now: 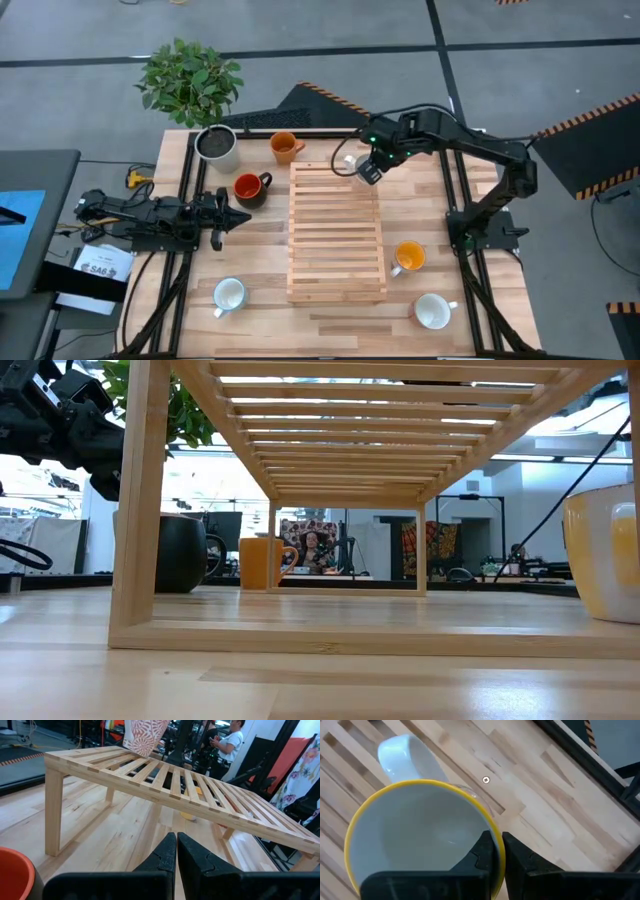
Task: Place coffee mugs
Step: Put the white yellow mug on the shelf
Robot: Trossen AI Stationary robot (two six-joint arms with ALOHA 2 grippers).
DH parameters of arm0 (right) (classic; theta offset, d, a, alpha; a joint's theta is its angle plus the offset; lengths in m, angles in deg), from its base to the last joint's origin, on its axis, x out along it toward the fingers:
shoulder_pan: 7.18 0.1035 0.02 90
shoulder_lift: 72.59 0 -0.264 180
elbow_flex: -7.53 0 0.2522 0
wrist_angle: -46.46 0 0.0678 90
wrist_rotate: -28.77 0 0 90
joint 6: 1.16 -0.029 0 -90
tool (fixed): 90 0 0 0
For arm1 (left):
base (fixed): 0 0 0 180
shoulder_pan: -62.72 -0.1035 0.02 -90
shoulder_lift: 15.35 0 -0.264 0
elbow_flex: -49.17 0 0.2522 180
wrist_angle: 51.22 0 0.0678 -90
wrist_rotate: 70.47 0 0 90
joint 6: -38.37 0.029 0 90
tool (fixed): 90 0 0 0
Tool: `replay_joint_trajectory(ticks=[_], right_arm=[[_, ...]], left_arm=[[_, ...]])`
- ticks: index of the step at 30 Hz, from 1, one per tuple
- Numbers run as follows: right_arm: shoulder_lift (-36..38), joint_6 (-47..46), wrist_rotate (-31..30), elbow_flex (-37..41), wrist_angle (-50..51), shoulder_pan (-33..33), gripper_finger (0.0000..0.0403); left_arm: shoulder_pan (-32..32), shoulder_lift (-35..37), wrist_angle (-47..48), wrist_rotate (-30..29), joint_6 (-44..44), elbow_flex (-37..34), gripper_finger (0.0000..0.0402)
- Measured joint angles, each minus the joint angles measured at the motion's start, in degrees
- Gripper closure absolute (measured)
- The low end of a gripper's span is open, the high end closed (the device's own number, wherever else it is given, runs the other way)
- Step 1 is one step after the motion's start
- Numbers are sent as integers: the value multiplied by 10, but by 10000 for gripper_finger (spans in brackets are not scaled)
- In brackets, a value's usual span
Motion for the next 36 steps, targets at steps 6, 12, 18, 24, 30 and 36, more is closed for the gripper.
replay_joint_trajectory(ticks=[6, 12, 18, 24, 30, 36], right_arm=[[0, 2, 3, 0, -1, -3, 342], [0, 4, 3, 0, -9, -5, 331], [1, 23, 38, 0, -18, -5, 329], [1, 23, 34, 0, -36, -5, 308], [1, 23, 32, 0, -68, -8, 248], [1, 30, 29, 0, -86, -13, 199]], left_arm=[[0, 0, 0, 0, 0, 0, 402], [0, 0, 0, 0, 0, 0, 401], [0, 0, 0, 0, 0, 0, 401], [0, 0, 0, 0, 0, 0, 401], [0, 0, 0, 0, 0, 0, 401], [0, 0, 0, 0, 0, 0, 401]])
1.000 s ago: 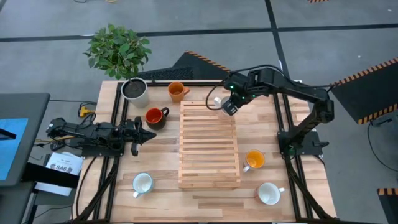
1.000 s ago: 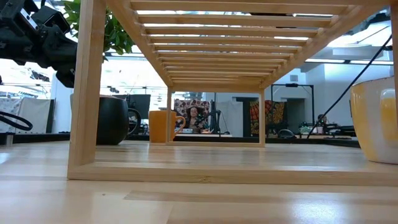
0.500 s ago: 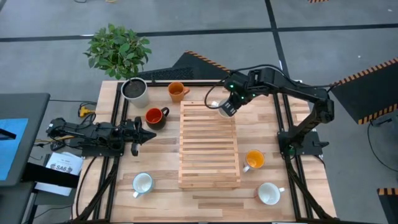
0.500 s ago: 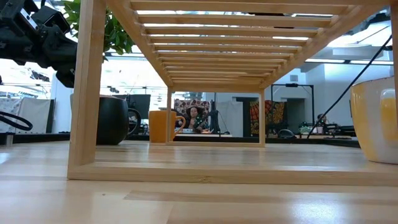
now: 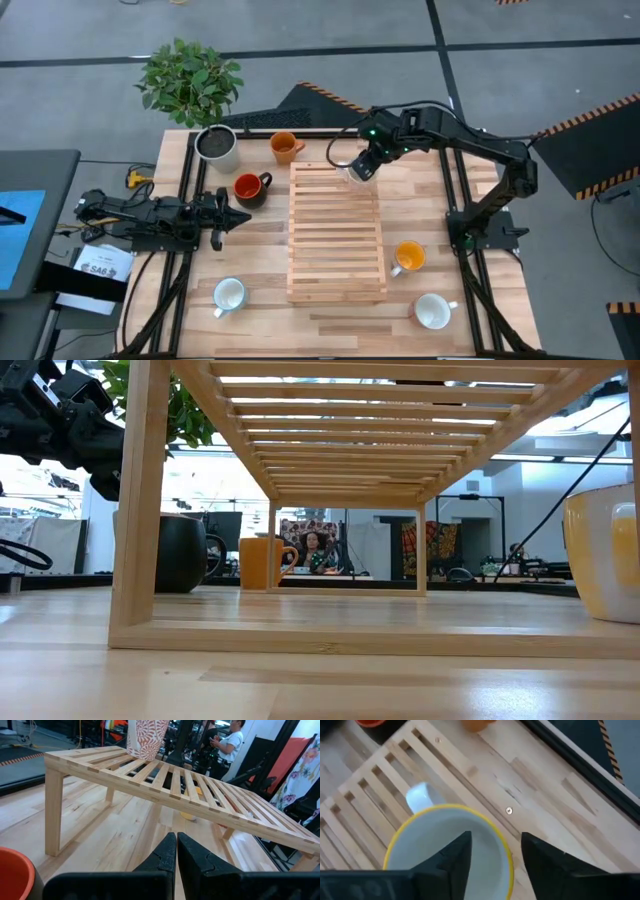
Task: Place coffee mugs
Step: Put the white yellow mug on the shelf, then put the black mug on the shelf
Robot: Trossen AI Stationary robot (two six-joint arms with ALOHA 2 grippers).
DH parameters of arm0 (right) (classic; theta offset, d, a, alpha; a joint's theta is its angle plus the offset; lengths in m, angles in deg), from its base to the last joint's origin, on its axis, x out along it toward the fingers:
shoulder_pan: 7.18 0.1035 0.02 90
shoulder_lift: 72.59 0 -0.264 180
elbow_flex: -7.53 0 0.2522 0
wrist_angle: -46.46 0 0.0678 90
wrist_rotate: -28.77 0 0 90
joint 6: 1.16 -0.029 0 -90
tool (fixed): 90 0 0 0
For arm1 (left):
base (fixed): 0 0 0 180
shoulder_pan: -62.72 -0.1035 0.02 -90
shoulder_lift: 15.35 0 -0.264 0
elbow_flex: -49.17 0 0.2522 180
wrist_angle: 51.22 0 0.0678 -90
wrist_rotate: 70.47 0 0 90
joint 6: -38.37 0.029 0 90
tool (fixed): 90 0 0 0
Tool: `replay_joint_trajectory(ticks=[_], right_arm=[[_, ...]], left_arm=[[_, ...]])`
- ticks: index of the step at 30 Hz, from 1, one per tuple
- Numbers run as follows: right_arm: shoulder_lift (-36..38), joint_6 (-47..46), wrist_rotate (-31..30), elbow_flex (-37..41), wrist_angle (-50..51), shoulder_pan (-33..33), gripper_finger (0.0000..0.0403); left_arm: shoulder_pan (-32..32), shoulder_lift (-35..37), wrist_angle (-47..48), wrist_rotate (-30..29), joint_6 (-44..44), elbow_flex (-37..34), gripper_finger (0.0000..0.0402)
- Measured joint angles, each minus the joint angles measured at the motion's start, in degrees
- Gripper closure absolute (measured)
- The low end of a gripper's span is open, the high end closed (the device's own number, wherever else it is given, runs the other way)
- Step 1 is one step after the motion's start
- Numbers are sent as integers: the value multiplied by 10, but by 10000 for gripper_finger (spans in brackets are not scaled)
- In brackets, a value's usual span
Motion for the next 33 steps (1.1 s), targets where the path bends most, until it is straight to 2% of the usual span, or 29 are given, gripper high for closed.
replay_joint_trajectory(ticks=[5, 14, 23, 33], right_arm=[[0, 1, -1, 0, -6, -8, 183], [0, 2, -27, 0, -23, -15, 182], [0, 7, -30, 0, -57, -15, 181], [48, 81, -29, 0, -88, -18, 181]], left_arm=[[0, 0, 0, 0, 0, 0, 402], [0, 0, 0, 0, 0, 0, 401], [0, 0, 0, 0, 0, 0, 401], [0, 0, 0, 0, 0, 0, 401]])
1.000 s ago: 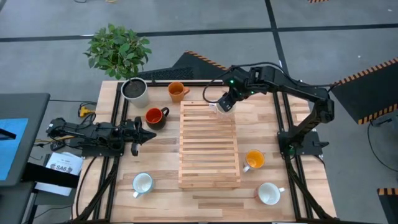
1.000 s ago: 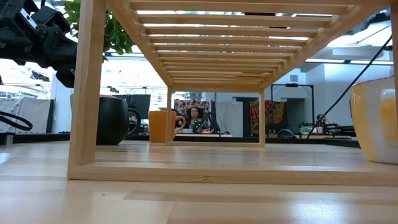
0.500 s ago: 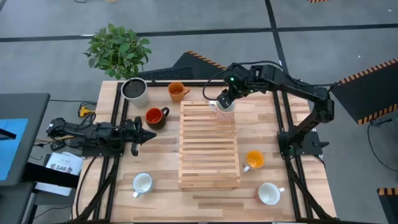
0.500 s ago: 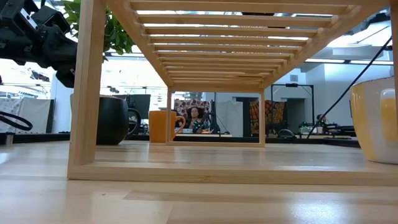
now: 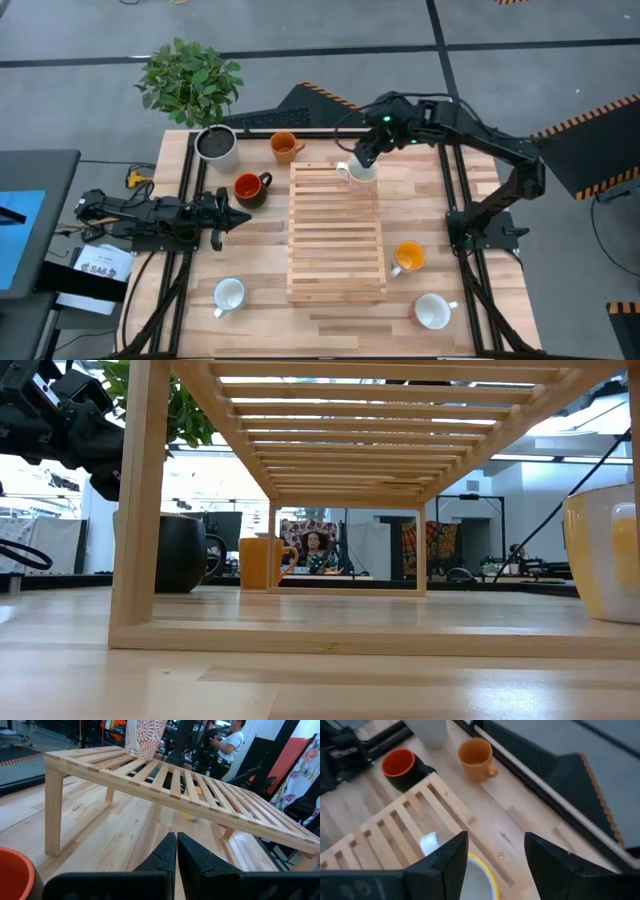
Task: Place coffee mugs
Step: Put the black mug on the shelf
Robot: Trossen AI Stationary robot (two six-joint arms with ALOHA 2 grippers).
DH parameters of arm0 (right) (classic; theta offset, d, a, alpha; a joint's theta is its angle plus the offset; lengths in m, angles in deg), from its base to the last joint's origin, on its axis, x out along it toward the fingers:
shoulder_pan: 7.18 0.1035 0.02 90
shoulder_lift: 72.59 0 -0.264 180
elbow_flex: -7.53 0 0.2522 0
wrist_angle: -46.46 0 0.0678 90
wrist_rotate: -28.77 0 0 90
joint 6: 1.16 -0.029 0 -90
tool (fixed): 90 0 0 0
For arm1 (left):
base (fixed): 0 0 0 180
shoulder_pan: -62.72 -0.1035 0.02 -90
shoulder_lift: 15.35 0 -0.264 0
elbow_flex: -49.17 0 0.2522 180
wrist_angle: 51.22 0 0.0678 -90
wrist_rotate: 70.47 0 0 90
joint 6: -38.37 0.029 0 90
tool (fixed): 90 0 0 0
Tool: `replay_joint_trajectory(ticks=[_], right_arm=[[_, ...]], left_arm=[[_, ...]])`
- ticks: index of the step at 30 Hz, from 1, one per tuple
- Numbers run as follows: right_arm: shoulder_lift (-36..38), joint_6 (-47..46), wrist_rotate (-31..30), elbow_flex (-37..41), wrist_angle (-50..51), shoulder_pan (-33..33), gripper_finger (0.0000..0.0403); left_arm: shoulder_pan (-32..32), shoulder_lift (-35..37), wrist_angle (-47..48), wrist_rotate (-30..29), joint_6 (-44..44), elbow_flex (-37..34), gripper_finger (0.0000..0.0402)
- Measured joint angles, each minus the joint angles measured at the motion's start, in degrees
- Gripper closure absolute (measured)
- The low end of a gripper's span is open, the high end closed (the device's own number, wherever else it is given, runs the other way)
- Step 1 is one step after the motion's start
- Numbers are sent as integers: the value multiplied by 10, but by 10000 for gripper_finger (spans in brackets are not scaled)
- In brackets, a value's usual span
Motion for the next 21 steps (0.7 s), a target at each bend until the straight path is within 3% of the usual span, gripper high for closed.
replay_joint_trajectory(ticks=[6, 12, 17, 21], right_arm=[[73, 30, 0, 7, -2, -8, 183], [166, 21, 0, 107, -17, -6, 190], [266, -29, 0, 241, -125, -6, 192], [328, -50, 0, 317, -247, 2, 193]], left_arm=[[0, 0, 0, 0, 0, 0, 401], [0, 0, 0, -7, 6, 0, 401], [0, 0, -21, -21, -32, 0, 401], [0, 0, -119, -43, -102, 0, 401]])
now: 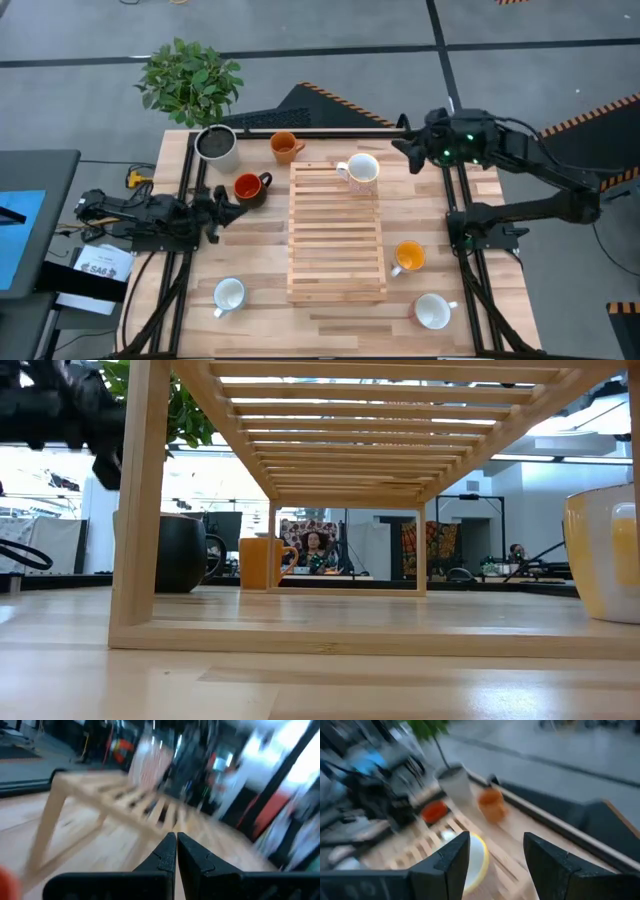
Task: Place coffee mugs
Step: Put the black mug on the shelf
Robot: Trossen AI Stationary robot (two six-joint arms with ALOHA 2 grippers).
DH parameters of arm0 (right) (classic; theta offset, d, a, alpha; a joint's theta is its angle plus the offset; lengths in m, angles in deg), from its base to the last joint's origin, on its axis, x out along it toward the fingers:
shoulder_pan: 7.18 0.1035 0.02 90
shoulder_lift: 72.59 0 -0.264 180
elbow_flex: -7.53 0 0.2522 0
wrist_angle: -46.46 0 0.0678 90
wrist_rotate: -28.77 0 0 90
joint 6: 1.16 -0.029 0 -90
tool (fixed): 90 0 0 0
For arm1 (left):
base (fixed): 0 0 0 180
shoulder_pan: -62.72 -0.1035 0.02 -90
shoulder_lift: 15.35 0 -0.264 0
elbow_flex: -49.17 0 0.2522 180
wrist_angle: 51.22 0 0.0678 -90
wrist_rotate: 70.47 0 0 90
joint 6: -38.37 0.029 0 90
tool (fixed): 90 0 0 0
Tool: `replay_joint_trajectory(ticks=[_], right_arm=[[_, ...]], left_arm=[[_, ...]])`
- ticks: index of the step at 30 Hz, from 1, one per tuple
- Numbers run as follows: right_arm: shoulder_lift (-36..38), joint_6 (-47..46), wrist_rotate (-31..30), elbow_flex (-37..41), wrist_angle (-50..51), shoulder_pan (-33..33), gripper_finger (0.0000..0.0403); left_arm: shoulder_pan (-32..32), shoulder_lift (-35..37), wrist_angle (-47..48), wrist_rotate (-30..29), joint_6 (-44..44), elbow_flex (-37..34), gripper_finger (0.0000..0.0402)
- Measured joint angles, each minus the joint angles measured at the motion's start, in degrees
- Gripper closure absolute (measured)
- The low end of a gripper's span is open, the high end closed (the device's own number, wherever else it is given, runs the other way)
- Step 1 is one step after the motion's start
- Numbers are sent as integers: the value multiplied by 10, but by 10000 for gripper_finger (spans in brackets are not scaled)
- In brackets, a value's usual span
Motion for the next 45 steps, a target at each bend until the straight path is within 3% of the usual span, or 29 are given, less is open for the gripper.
replay_joint_trajectory(ticks=[2, 6, 10, 13, 21, 24, 28, 34, 45], right_arm=[[15, 0, 0, 19, -47, 5, 193], [23, 0, 0, 28, -88, 12, 193], [22, -1, 0, 28, -87, 15, 193], [21, -18, -12, 28, -93, 11, 193], [18, -30, -27, 28, -99, -3, 193], [18, -28, -27, 28, -99, -3, 193], [18, -26, -28, 28, -98, -3, 193], [18, -25, -28, 28, -88, -3, 193], [18, -25, -28, 28, -46, -3, 193]], left_arm=[[0, 1, -49, -32, -38, 0, 402], [-1, 0, -131, -151, -56, 3, 401], [-15, -18, -77, -135, -66, 60, 381], [-29, -55, 59, -127, -92, 146, 343], [-79, -218, 539, -120, -158, 407, 231], [-96, -280, 660, -94, -176, 457, 207], [-132, -354, 746, -67, -292, 478, 199], [-222, -458, 793, -17, -373, 476, 198], [-301, -584, 691, -12, -389, 476, 198]])
